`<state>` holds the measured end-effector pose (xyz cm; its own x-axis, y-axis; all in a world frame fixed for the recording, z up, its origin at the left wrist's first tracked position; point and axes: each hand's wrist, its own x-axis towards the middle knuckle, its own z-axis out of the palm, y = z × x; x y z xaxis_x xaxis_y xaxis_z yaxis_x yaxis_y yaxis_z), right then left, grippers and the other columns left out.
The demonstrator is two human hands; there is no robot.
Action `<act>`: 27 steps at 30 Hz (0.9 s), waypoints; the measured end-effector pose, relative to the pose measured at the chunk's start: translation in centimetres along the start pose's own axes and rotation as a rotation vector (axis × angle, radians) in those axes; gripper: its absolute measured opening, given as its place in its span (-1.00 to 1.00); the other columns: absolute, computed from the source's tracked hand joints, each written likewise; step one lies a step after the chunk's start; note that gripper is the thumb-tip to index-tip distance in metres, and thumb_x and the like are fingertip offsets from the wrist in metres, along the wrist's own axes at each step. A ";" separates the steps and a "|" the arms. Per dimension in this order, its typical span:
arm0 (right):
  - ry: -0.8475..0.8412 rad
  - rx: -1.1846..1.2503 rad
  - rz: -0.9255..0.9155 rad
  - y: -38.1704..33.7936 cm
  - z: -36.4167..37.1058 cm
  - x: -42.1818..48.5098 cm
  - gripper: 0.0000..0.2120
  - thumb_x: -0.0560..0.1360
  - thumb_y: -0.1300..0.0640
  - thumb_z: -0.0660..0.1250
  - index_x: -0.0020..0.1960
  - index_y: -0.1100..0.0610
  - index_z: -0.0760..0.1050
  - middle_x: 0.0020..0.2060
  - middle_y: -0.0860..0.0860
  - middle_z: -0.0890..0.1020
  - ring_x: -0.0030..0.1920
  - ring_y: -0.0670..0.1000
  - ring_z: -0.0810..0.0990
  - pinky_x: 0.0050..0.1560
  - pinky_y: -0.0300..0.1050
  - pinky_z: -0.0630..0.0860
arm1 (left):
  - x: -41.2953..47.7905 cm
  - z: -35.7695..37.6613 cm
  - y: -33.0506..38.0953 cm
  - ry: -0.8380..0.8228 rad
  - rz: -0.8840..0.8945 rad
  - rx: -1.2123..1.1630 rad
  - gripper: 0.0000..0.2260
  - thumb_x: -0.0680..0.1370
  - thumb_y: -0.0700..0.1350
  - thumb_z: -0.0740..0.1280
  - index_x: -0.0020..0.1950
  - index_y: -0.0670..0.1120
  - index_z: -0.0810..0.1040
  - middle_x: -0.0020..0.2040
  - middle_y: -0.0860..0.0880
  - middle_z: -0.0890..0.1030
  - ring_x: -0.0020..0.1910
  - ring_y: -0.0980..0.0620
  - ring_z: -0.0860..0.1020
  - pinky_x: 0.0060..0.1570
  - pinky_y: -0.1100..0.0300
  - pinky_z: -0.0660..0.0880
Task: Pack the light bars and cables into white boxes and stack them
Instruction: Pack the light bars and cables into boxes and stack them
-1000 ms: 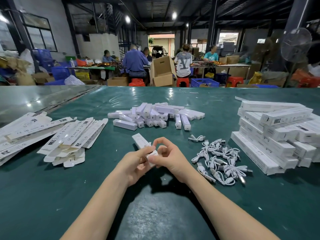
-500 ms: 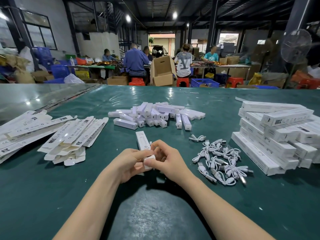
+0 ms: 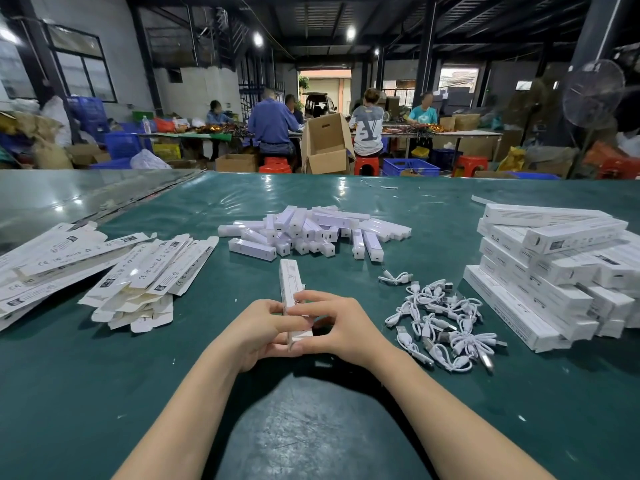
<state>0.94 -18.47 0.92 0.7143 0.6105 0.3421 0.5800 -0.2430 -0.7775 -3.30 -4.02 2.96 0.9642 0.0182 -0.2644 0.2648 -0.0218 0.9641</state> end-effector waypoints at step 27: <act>0.336 0.783 0.352 0.6 -1.0 0.9 -0.25 0.46 0.35 0.33 0.46 -0.03 0.02 -0.18 0.09 0.52 -0.34 -0.02 0.60 -0.29 -0.12 0.57 | -1.0 0.7 0.7 -0.299 0.042 0.058 -0.69 0.48 -0.26 0.38 0.22 -0.15 0.53 -0.08 -0.13 0.63 -0.23 0.02 0.63 -0.30 0.22 0.56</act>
<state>2.34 -18.85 1.28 0.9466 0.3172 0.0583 -0.0353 0.2816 -0.9589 -4.08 -4.70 3.90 0.9330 -0.2783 -0.2281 0.2162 -0.0732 0.9736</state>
